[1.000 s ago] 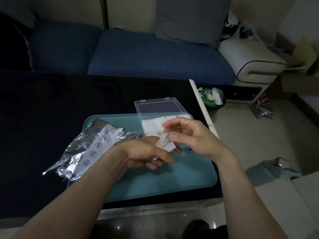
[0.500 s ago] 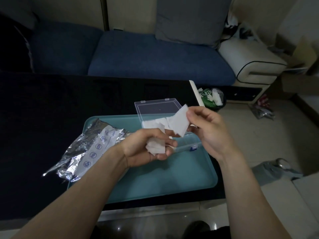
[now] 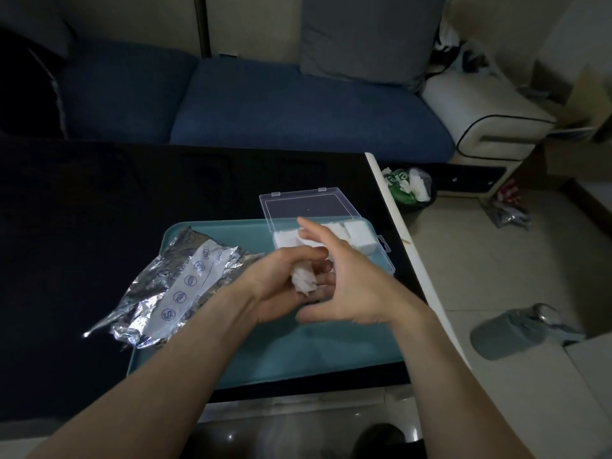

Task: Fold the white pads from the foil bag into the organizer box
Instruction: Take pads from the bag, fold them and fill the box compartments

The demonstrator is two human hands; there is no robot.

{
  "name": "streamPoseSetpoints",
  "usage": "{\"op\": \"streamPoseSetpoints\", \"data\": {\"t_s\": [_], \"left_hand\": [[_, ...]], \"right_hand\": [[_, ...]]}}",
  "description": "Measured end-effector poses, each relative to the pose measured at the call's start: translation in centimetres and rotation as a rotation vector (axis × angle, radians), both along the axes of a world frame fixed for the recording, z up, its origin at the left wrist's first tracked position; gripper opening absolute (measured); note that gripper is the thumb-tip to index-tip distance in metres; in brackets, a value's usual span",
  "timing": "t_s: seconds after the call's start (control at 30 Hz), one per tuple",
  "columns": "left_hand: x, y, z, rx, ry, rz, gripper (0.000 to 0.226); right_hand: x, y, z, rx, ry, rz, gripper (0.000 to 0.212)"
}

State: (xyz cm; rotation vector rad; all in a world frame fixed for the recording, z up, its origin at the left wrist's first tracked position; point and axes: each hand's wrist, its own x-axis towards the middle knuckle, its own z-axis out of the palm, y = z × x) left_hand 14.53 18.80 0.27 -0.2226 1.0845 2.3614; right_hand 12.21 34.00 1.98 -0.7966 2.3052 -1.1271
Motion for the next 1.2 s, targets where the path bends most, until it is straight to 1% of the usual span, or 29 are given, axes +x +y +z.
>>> {"op": "streamPoseSetpoints", "data": {"t_s": [0.03,0.07,0.13,0.17,0.2,0.27,0.3,0.4,0.43,0.53,0.6,0.63,0.67,0.7,0.77,0.8,0.83,0.87,0.9,0.93,0.97,1.03,1.07,1.13,1.2], "left_hand": [[0.0,0.1,0.1,-0.005,0.019,-0.006,0.027],[0.1,0.1,0.0,-0.036,0.035,-0.017,0.026],[0.2,0.2,0.1,-0.124,0.037,-0.063,0.029],[0.3,0.2,0.0,-0.162,0.026,-0.09,0.031],[0.3,0.2,-0.1,-0.191,0.015,-0.109,0.034],[0.5,0.3,-0.3,-0.198,0.001,-0.104,0.043],[0.5,0.3,-0.4,-0.185,0.004,-0.082,0.044],[0.4,0.4,-0.2,-0.151,0.034,-0.047,0.035],[0.3,0.3,-0.3,-0.15,0.029,-0.028,0.032],[0.1,0.3,-0.6,-0.189,-0.011,0.022,0.026],[0.1,0.4,-0.7,-0.193,0.016,0.024,0.029],[0.2,0.6,-0.4,-0.187,0.021,0.032,0.026],[0.0,0.6,-0.7,-0.193,0.018,0.043,0.017],[0.0,0.6,-0.4,-0.206,-0.001,0.06,0.003],[-0.2,0.5,-0.7,-0.263,-0.018,0.095,0.02],[-0.3,0.6,-0.9,-0.26,-0.004,0.103,0.017],[-0.2,0.7,-0.8,-0.257,0.005,0.111,0.006],[-0.1,0.8,-0.8,-0.254,0.031,0.127,0.007],[-0.1,0.8,-0.9,-0.252,0.036,0.139,0.016],[-0.1,0.8,-0.8,-0.254,0.037,0.159,0.021],[-0.1,0.9,-0.6,-0.267,0.044,0.186,0.022],[-0.1,0.9,-0.7,-0.287,0.069,0.216,0.02],[0.0,1.0,-0.6,-0.302,0.079,0.217,0.019],[0.1,1.1,-0.5,-0.317,0.113,0.219,0.022],[0.1,1.2,-0.4,-0.318,0.124,0.208,0.026]], "right_hand": [[0.1,-0.4,-0.4,0.029,0.05,-0.015,0.118],[0.1,-0.6,-0.8,0.023,0.1,-0.048,0.112],[-0.2,-0.6,-0.8,-0.018,0.173,-0.136,0.095],[-0.3,-0.4,-0.6,-0.014,0.21,-0.168,0.091],[-0.5,-0.2,-0.4,0.015,0.233,-0.177,0.092],[-0.4,0.0,-0.1,0.107,0.206,-0.154,0.096],[-0.3,-0.2,-0.1,0.142,0.191,-0.139,0.094],[-0.1,-0.6,-0.4,0.128,0.246,-0.173,0.078],[-0.1,-0.6,-0.3,0.122,0.273,-0.183,0.079],[-0.2,-0.5,-0.2,0.166,0.295,-0.162,0.091],[-0.3,-0.6,-0.6,0.169,0.325,-0.144,0.084],[-0.4,-0.6,-0.9,0.166,0.344,-0.144,0.08],[-0.5,-0.6,-1.0,0.179,0.355,-0.142,0.078],[-0.6,-0.6,-1.1,0.199,0.359,-0.132,0.081],[-0.4,-0.6,-1.1,0.209,0.332,-0.109,0.097],[-0.3,-0.7,-1.1,0.188,0.328,-0.102,0.1],[-0.3,-0.7,-1.2,0.152,0.341,-0.097,0.095],[-0.3,-0.9,-1.3,0.129,0.359,-0.096,0.085],[-0.3,-0.9,-1.4,0.127,0.386,-0.104,0.075],[-0.4,-1.0,-1.3,0.148,0.409,-0.116,0.071],[-0.4,-1.1,-1.2,0.183,0.419,-0.118,0.073],[-0.2,-1.1,-1.1,0.253,0.401,-0.103,0.087],[-0.1,-1.0,-1.1,0.257,0.391,-0.096,0.089],[0.1,-1.0,-0.9,0.243,0.411,-0.083,0.084],[0.1,-1.1,-0.7,0.278,0.427,-0.082,0.086]]}}
